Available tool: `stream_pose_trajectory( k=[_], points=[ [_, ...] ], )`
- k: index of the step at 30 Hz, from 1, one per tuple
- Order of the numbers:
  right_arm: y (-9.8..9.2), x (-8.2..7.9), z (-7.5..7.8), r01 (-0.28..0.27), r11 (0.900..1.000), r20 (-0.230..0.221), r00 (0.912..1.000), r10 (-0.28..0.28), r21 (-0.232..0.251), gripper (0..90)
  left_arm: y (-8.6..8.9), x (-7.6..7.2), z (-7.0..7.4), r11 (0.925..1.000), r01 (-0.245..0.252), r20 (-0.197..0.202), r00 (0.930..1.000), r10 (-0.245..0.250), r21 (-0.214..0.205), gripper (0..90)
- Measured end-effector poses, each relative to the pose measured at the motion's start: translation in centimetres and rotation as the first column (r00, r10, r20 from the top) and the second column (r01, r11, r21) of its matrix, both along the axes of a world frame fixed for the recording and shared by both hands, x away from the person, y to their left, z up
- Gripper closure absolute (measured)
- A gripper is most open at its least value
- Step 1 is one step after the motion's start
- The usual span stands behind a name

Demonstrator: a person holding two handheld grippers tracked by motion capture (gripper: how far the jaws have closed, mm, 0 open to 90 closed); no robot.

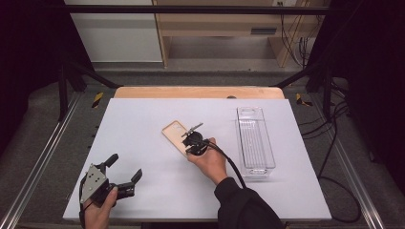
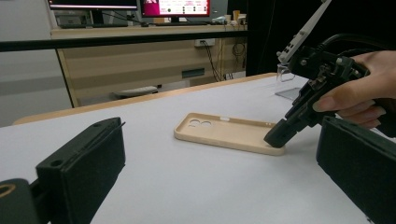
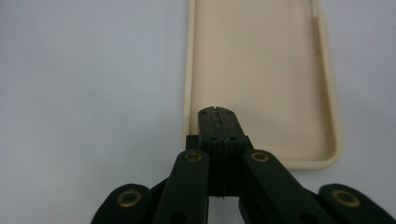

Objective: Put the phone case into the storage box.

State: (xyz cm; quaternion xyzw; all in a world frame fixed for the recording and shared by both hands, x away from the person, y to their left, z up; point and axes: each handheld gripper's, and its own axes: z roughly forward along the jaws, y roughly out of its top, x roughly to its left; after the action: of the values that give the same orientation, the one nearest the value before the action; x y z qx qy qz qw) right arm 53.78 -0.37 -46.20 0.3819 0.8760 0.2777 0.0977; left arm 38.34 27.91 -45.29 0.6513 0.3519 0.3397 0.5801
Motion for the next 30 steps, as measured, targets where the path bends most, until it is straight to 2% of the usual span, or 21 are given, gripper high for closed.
stream_pose_trajectory(
  k=[10,13,18,28,30],
  points=[
    [-0.7,-1.8,0.1,-0.017,0.9998,-0.023,0.9996,0.017,-0.005,90.0,0.0,0.0,0.0,1.0000,0.002,-0.001,1.0000,-0.002,0.002,1.0],
    [-1.1,-2.9,0.1,-0.018,0.9998,-0.030,0.9994,0.018,0.004,90.0,-0.1,0.1,0.0,1.0000,0.003,-0.003,1.0000,-0.003,-0.003,0.9],
    [-1.5,-3.9,0.1,-0.043,0.9991,-0.030,0.9986,0.043,-0.004,90.0,-0.1,0.0,0.0,1.0000,0.004,-0.004,1.0000,-0.004,0.002,1.0],
    [-2.9,-7.8,0.0,-0.087,0.9962,-0.026,0.9958,0.087,0.003,90.0,-0.1,0.0,0.0,1.0000,0.004,-0.006,1.0000,-0.004,0.005,1.0],
    [-3.1,-8.1,-0.1,-0.087,0.9962,-0.024,0.9959,0.087,0.003,90.0,-0.1,0.0,0.0,1.0000,0.005,-0.007,1.0000,-0.005,0.006,0.9]
  ],
)
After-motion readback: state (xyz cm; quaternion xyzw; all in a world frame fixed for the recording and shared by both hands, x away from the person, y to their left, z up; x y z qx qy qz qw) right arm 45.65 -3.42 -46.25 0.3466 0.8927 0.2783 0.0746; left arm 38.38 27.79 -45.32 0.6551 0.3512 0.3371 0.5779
